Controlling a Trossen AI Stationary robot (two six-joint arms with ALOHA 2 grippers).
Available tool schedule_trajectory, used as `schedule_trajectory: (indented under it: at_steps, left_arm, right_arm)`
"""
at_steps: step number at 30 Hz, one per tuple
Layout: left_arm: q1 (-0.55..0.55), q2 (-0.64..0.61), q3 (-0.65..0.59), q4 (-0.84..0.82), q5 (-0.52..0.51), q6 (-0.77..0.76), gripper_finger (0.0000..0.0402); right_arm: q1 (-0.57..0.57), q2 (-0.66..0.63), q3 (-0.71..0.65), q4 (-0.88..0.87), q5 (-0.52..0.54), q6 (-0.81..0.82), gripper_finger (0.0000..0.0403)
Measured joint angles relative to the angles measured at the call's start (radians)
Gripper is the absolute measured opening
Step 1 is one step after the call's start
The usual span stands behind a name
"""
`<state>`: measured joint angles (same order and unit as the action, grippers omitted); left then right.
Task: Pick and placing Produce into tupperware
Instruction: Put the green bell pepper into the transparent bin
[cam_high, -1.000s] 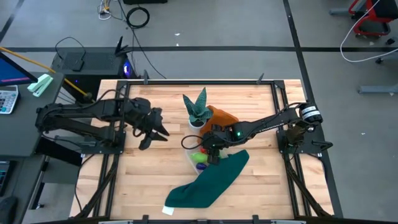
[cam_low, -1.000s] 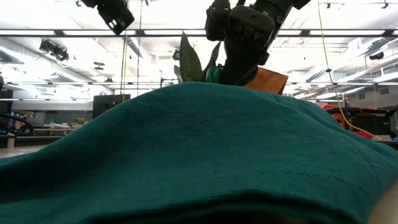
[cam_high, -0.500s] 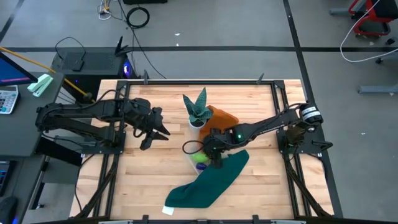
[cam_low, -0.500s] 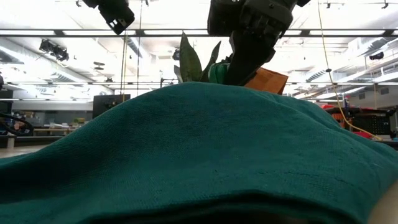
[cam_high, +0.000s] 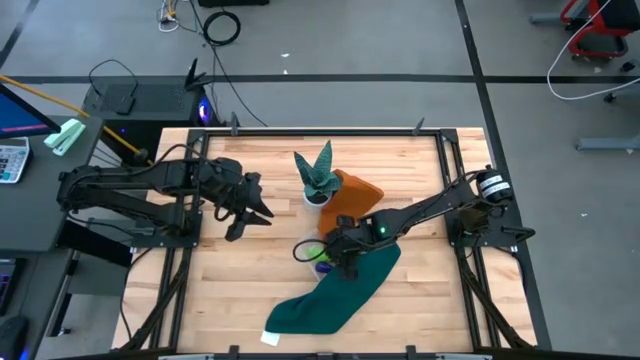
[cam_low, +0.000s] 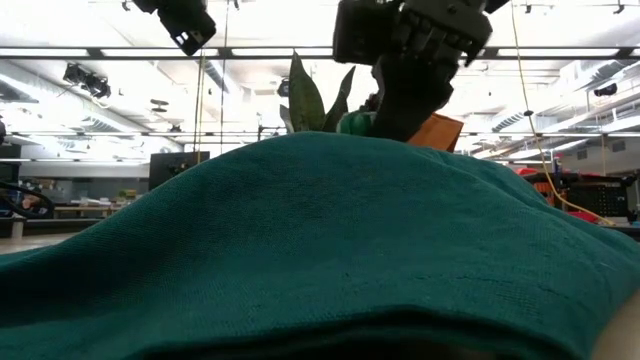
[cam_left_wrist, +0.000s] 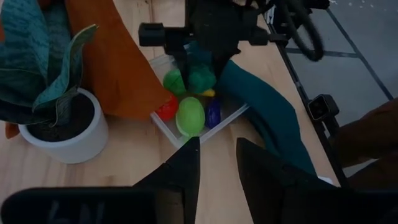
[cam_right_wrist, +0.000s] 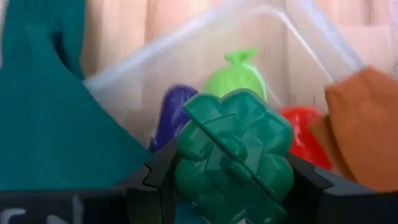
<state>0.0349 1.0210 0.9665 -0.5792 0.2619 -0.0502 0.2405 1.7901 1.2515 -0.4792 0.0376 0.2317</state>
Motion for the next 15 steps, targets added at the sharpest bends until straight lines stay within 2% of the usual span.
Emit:
schedule_trajectory:
  at_steps: [15]
  left_arm:
    - [0.000, 0.000, 0.000, -0.003, 0.000, -0.011, 0.0110]
  right_arm:
    - [0.000, 0.047, 0.000, 0.033, -0.022, -0.002, 0.0161]
